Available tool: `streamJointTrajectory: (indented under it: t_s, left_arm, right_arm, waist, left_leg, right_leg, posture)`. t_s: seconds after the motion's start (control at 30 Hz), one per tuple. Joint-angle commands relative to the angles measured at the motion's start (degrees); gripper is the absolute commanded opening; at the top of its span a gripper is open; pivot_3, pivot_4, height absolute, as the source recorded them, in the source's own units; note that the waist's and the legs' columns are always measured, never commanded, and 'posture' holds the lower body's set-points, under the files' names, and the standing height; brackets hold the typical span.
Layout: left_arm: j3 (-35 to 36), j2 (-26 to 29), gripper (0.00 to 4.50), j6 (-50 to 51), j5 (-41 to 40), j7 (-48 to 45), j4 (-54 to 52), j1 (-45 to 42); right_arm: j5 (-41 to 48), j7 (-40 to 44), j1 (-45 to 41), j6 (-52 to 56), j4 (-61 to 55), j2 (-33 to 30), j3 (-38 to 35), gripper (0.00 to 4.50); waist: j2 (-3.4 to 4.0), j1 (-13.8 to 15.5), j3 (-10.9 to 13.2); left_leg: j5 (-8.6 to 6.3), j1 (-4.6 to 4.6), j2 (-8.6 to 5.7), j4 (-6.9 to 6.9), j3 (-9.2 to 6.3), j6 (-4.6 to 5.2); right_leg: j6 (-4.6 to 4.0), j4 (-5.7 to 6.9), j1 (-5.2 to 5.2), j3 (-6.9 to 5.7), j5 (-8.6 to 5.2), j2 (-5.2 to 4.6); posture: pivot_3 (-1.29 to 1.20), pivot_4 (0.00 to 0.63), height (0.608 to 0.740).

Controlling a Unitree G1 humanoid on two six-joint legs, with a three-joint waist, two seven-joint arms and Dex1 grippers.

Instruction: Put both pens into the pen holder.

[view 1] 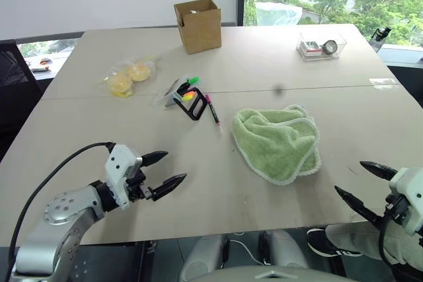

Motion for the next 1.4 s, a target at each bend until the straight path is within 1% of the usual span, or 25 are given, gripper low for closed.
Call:
streamJointTrajectory:
  t_s: [0.03, 0.1, 0.13, 0.2, 0.3, 0.4, 0.5, 0.53, 0.57, 0.63, 0.7, 0.8, 0.9, 0.93, 0.97, 1.0, 1.03, 1.07, 1.1, 1.17, 1.2, 1.3, 1.33, 1.4]
  left_arm:
    - [2.4, -0.5, 4.41, 0.6, -3.5, -0.5, 0.0, -3.2]
    - [2.8, -1.0, 4.41, 1.3, -6.7, -1.1, 1.3, -7.9]
    - [2.9, -1.1, 4.41, 1.3, -7.5, -1.8, 1.4, -9.1]
    - [2.7, -0.6, 4.41, 1.7, -8.4, -3.3, 0.7, -9.9]
    - [2.6, 0.8, 4.41, 1.9, -9.9, -6.3, -0.8, -10.5]
    - [1.7, 2.2, 4.41, 0.2, -9.1, -10.6, -2.3, -9.6]
    - [2.5, 4.2, 4.41, 3.0, -12.9, -14.7, -2.9, -9.5]
    - [2.8, 4.7, 4.41, 3.9, -13.9, -15.2, -3.0, -9.6]
    - [2.9, 5.0, 4.41, 4.5, -14.4, -15.3, -2.9, -9.8]
    - [2.9, 5.3, 4.41, 5.5, -15.0, -14.8, -3.6, -10.0]
    - [2.8, 5.0, 4.41, 5.9, -15.1, -14.3, -4.5, -9.7]
    - [3.0, 4.4, 4.41, 6.2, -15.2, -13.1, -5.6, -9.0]
    - [3.8, 3.5, 4.5, 6.4, -15.5, -11.2, -5.7, -8.6]
    - [4.1, 3.3, 4.5, 6.3, -15.3, -10.8, -5.7, -8.3]
    - [4.3, 3.1, 4.5, 6.1, -15.1, -10.5, -5.8, -7.8]
    - [4.3, 3.0, 4.5, 6.0, -15.0, -10.4, -6.0, -7.5]
    - [4.1, 2.7, 4.5, 5.7, -14.8, -10.1, -6.3, -7.0]
    - [4.0, 2.5, 4.5, 5.5, -14.7, -9.9, -6.6, -6.7]
    - [3.8, 2.2, 4.5, 5.3, -14.7, -9.5, -7.1, -6.4]
    - [3.5, 1.4, 4.5, 4.8, -14.3, -8.7, -7.8, -5.8]
    - [3.4, 1.0, 4.5, 4.4, -13.9, -8.5, -7.9, -5.6]
    - [3.0, 0.1, 4.5, 3.7, -13.4, -8.0, -7.9, -5.6]
    - [2.9, -0.1, 4.5, 3.6, -13.4, -7.9, -8.0, -5.6]
    - [2.1, -0.6, 4.5, 3.1, -12.9, -8.0, -7.7, -5.7]
  right_arm:
    - [3.0, 1.4, -1.0, -0.6, 0.3, -0.2, -0.8, 4.5]
    - [6.4, 1.3, -5.2, 1.6, -0.2, -1.1, 1.7, 4.5]
    - [6.6, 1.1, -6.9, 2.2, -0.4, -1.6, 2.8, 4.5]
    - [5.8, -1.0, -10.1, 4.3, -1.2, -2.5, 5.0, 4.5]
    - [6.6, -5.2, -16.6, 12.1, -3.7, -5.4, 9.6, 4.5]
    - [6.8, -9.4, -27.4, 20.9, -3.9, -7.4, 17.3, 4.5]
    - [2.6, -12.8, -41.7, 26.1, 0.2, -5.7, 29.1, 4.5]
    - [-0.2, -14.4, -45.5, 26.3, 1.9, -5.0, 32.7, 4.5]
    - [-2.1, -15.4, -47.6, 26.4, 3.0, -4.6, 34.8, 4.5]
    - [-5.1, -16.7, -55.2, 30.9, 7.4, -2.6, 42.0, 4.5]
    - [-6.8, -17.5, -60.7, 34.1, 12.3, 0.0, 46.5, 4.5]
    - [-10.2, -17.7, -64.6, 35.0, 18.3, 1.2, 50.4, 4.5]
    - [-9.5, -16.6, -65.7, 36.5, 19.6, 1.7, 50.0, 3.72]
    - [-8.6, -16.0, -66.0, 37.8, 19.5, 2.0, 49.4, 3.31]
    - [-8.0, -15.6, -66.2, 38.7, 19.3, 2.1, 49.0, 2.8]
    - [-7.7, -15.2, -66.3, 39.2, 19.1, 2.2, 48.7, 2.43]
    - [-7.3, -14.9, -66.4, 39.7, 18.8, 2.3, 48.3, 2.21]
    - [-6.9, -14.6, -66.5, 40.2, 18.5, 2.5, 48.0, 1.65]
    - [-6.3, -14.4, -66.5, 40.2, 17.8, 2.7, 47.2, 1.31]
    - [-4.6, -14.0, -66.3, 38.6, 15.8, 3.9, 44.6, 0.35]
    - [-2.4, -13.6, -66.0, 38.5, 13.9, 4.8, 42.0, 0.03]
    - [8.0, -12.8, -65.4, 40.0, 6.6, 8.9, 29.9, 0.03]
    - [9.9, -13.0, -65.3, 40.5, 5.6, 9.5, 27.7, 0.03]
    - [16.6, -15.6, -67.4, 43.7, 4.7, 11.2, 19.2, 0.03]
  waist:
    - [0.0, 0.0, 0.0]
    - [-0.04, 0.2, 0.0]
    - [-0.05, 0.2, 0.1]
    - [0.0, -0.1, 0.0]
    - [0.02, -0.5, 0.0]
    - [0.01, -0.4, 0.1]
    - [0.04, -0.3, 0.1]
    - [0.05, -0.3, 0.1]
    - [0.05, -0.2, 0.1]
    - [0.06, 0.0, 0.1]
    - [0.03, -0.3, 0.1]
    - [0.04, -0.2, 0.1]
    - [0.08, -0.2, 0.2]
    - [0.09, -0.3, 0.2]
    - [0.1, -0.3, 0.2]
    - [0.11, -0.4, 0.2]
    - [0.11, -0.5, 0.2]
    - [0.12, -0.5, 0.2]
    - [0.13, -0.5, 0.2]
    - [0.14, -0.5, 0.2]
    - [0.16, -0.4, 0.2]
    - [0.21, -0.4, 0.2]
    - [0.21, -0.3, 0.2]
    - [0.22, -0.2, 0.2]
  left_leg:
    - [-0.01, 0.0, 0.0, 0.0, 0.0, 0.0]
    - [-0.01, -0.01, 0.0, 0.01, -0.03, 0.0]
    - [-0.02, -0.01, 0.0, 0.04, -0.07, -0.03]
    - [-0.07, 0.04, 0.02, 0.05, -0.03, -0.13]
    - [0.08, 0.04, 0.04, 0.01, 0.03, -0.17]
    - [0.11, -0.1, 0.06, -0.02, 0.02, -0.23]
    - [0.11, -0.25, 0.06, -0.07, 0.01, -0.24]
    - [0.11, -0.32, 0.06, -0.07, 0.01, -0.24]
    - [0.11, -0.39, 0.06, -0.07, 0.01, -0.24]
    - [0.1, -0.5, 0.04, -0.07, -0.06, -0.23]
    - [0.1, -0.55, 0.02, -0.06, -0.05, -0.22]
    - [0.1, -0.77, 0.02, -0.06, -0.06, -0.22]
    - [0.1, -1.0, 0.0, -0.06, -0.18, -0.22]
    - [0.1, -1.03, -0.02, -0.06, -0.17, -0.22]
    - [0.1, -1.03, -0.02, -0.06, -0.17, -0.22]
    - [0.1, -1.02, -0.01, -0.07, -0.17, -0.22]
    - [0.1, -1.01, -0.01, -0.07, -0.17, -0.22]
    - [0.1, -1.0, 0.0, -0.07, -0.17, -0.22]
    - [0.1, -0.99, 0.0, -0.07, -0.17, -0.22]
    - [0.1, -0.99, 0.0, -0.06, -0.17, -0.22]
    - [0.1, -0.99, 0.0, -0.06, -0.17, -0.22]
    - [0.09, -0.99, 0.0, -0.07, -0.18, -0.22]
    - [0.09, -1.0, 0.0, -0.08, -0.19, -0.21]
    - [0.09, -1.0, -0.01, -0.07, -0.2, -0.2]
  right_leg:
    - [0.0, -0.01, 0.0, 0.0, 0.0, 0.0]
    - [-0.01, -0.03, 0.02, -0.05, -0.01, -0.01]
    - [-0.03, -0.02, 0.04, -0.1, -0.01, -0.01]
    - [-0.03, -0.02, 0.05, -0.31, 0.0, -0.15]
    - [0.04, -0.02, 0.01, -0.28, 0.05, -0.13]
    - [0.04, -0.02, -0.17, -0.3, 0.05, -0.12]
    - [0.03, -0.08, -0.29, -0.33, 0.05, -0.13]
    - [0.02, -0.08, -0.35, -0.33, 0.06, -0.13]
    - [0.02, -0.08, -0.43, -0.34, 0.06, -0.13]
    - [0.02, -0.1, -0.48, -0.43, 0.06, -0.16]
    - [0.02, -0.17, -0.53, -0.41, 0.07, -0.16]
    - [0.02, -0.2, -0.67, -0.41, 0.08, -0.15]
    - [0.02, -0.31, -0.85, -0.53, 0.09, -0.16]
    - [0.02, -0.33, -0.85, -0.51, 0.1, -0.17]
    - [0.02, -0.33, -0.86, -0.51, 0.1, -0.16]
    - [0.02, -0.32, -0.86, -0.5, 0.1, -0.16]
    - [0.02, -0.32, -0.86, -0.5, 0.1, -0.15]
    - [0.02, -0.3, -0.85, -0.49, 0.1, -0.15]
    - [0.02, -0.29, -0.85, -0.48, 0.1, -0.15]
    - [0.02, -0.28, -0.85, -0.49, 0.1, -0.15]
    - [0.02, -0.28, -0.85, -0.49, 0.1, -0.15]
    - [0.02, -0.28, -0.85, -0.49, 0.1, -0.15]
    - [0.02, -0.29, -0.85, -0.49, 0.1, -0.15]
    - [0.03, -0.31, -0.82, -0.52, 0.1, -0.15]
  posture:
    - [0.0, 0.15, 0.74]
    - [0.0, 0.15, 0.74]
    - [0.0, 0.15, 0.74]
    - [0.0, 0.15, 0.74]
    - [0.0, 0.15, 0.74]
    - [0.0, 0.15, 0.74]
    - [0.0, 0.15, 0.74]
    - [0.0, 0.15, 0.74]
    - [0.0, 0.15, 0.74]
    - [0.0, 0.15, 0.74]
    - [0.0, 0.15, 0.74]
    - [0.0, 0.15, 0.74]
    - [0.0, 0.15, 0.74]
    - [0.0, 0.15, 0.74]
    - [0.0, 0.15, 0.74]
    - [0.0, 0.15, 0.74]
    - [0.0, 0.15, 0.74]
    - [0.0, 0.15, 0.74]
    - [0.0, 0.15, 0.74]
    - [0.0, 0.15, 0.74]
    - [0.0, 0.15, 0.74]
    - [0.0, 0.15, 0.74]
    - [0.0, 0.15, 0.74]
    - [0.0, 0.15, 0.74]
